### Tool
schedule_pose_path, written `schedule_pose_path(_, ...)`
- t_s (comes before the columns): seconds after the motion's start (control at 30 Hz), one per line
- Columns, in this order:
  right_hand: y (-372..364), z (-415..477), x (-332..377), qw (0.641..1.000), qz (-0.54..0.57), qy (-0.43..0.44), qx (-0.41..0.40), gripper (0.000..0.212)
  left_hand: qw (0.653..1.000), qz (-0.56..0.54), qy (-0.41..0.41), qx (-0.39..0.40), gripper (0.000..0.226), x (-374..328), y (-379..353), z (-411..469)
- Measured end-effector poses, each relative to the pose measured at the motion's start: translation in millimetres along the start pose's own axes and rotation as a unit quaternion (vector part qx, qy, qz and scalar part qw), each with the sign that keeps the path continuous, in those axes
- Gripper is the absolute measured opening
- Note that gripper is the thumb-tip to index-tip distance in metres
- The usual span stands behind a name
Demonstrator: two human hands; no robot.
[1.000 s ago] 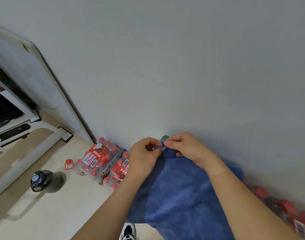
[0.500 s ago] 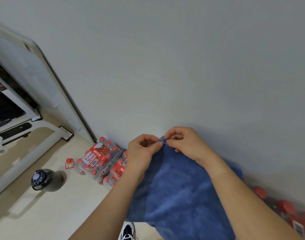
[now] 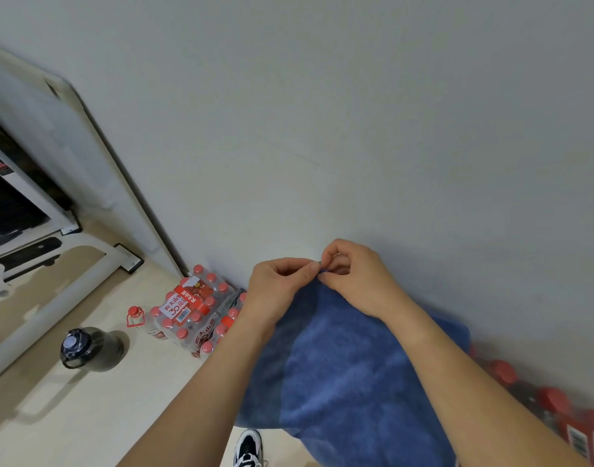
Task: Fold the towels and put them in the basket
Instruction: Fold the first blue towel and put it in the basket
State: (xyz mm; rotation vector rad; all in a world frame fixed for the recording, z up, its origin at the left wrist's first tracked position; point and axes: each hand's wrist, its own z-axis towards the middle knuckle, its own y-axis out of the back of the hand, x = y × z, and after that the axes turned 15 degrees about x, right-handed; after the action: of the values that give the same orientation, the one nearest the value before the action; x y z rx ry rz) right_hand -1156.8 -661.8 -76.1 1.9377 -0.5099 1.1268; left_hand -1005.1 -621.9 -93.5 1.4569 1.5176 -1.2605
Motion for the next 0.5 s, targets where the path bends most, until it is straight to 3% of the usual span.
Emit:
schedule_pose_path(0.2,6,-5,-10,0.996,-0.092,-0.011,0.006,0.017,0.988,0.123,-0.038,-0.083,0.008,-4,5,3)
schedule_pose_path(0.37,31,-34,-36,0.981,-0.173,-0.083,0.024,0.02,0.972,0.173,-0.053,-0.147,0.01,-8,20,2)
schedule_pose_path(0.5,51,-60,-52,0.966,-0.206,-0.144,0.062,0.018,0.97,0.18,-0.059,-0.153,0.01,-6,31,2)
